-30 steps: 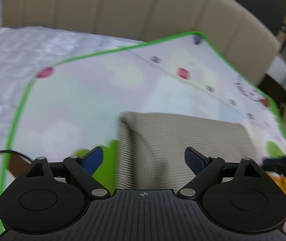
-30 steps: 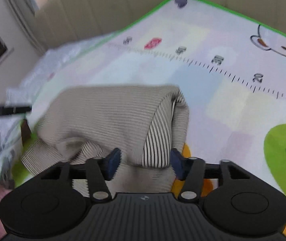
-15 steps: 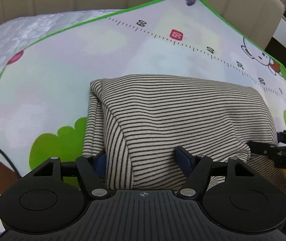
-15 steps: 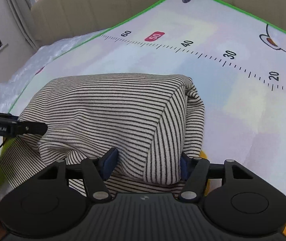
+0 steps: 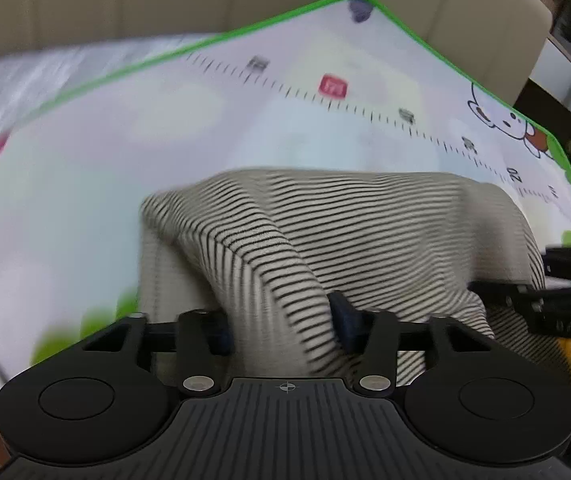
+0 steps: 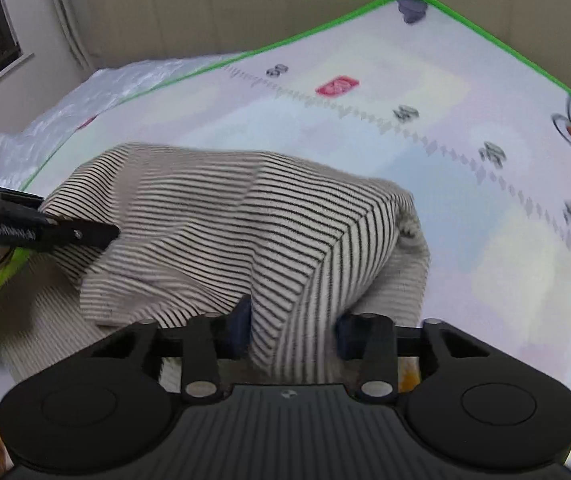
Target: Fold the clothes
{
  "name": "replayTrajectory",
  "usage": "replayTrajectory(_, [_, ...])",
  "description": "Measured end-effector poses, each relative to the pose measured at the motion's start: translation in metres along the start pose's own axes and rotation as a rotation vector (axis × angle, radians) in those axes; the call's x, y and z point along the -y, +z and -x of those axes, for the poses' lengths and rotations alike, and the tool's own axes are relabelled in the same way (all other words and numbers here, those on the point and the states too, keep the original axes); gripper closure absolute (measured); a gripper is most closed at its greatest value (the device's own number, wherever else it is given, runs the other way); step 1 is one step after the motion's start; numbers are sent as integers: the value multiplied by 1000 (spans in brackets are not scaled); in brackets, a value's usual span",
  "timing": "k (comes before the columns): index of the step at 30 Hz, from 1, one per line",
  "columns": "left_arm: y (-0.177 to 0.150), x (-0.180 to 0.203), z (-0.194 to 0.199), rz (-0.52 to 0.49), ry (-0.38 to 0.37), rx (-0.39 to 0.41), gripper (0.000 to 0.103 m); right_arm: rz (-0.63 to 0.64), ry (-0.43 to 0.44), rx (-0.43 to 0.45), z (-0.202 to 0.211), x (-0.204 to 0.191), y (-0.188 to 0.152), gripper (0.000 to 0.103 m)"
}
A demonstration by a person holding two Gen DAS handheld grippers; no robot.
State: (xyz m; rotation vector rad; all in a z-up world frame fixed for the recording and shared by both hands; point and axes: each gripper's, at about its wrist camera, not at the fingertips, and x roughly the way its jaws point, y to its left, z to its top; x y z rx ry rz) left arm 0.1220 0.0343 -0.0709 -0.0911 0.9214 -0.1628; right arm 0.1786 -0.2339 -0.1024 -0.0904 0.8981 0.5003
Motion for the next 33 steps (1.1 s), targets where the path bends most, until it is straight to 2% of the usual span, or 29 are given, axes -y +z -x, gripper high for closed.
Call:
replayTrajectory(3, [25,0,-16,-27,21,34,63,-93,-14,27,-25,18,43,70])
replayTrajectory(6, [44,-14,-9,24,17,56,67,-156,36,63,-20,28,63,75])
replayTrajectory(9, [34,-21,16,35,-27,67,67,-92,88,70,6,24,50,75])
replayTrajectory(13, [-3,-15,41,13,-61,35,67,-68,163,27,34,20,12,75])
replayTrajectory(16, [-30,-6,42,-4,-52,-14,65,-42,157,-5,39,15,-13,75])
replayTrajectory(18, [-42,-4,34,-18,-12,-40,56,-27,122,-23,34,12,-23,71])
replayTrajectory(20, [-44,-5,30,-29,32,-30,46,-8,85,-31,28,9,-28,64])
replayTrajectory(21, [-43,-5,31,-30,50,-23,45,5,70,-28,26,7,-28,64])
replayTrajectory(24, [-42,-2,47,-32,96,17,45,30,37,-18,27,1,-29,62])
replayTrajectory(26, [-42,-1,56,-27,95,32,47,36,28,-14,29,-1,-29,62])
replayTrajectory(31, [-39,-9,38,44,60,-37,46,26,23,-10,28,0,-25,63])
replayTrajectory(33, [-35,-10,32,61,39,-31,59,33,22,-2,28,-2,-20,67])
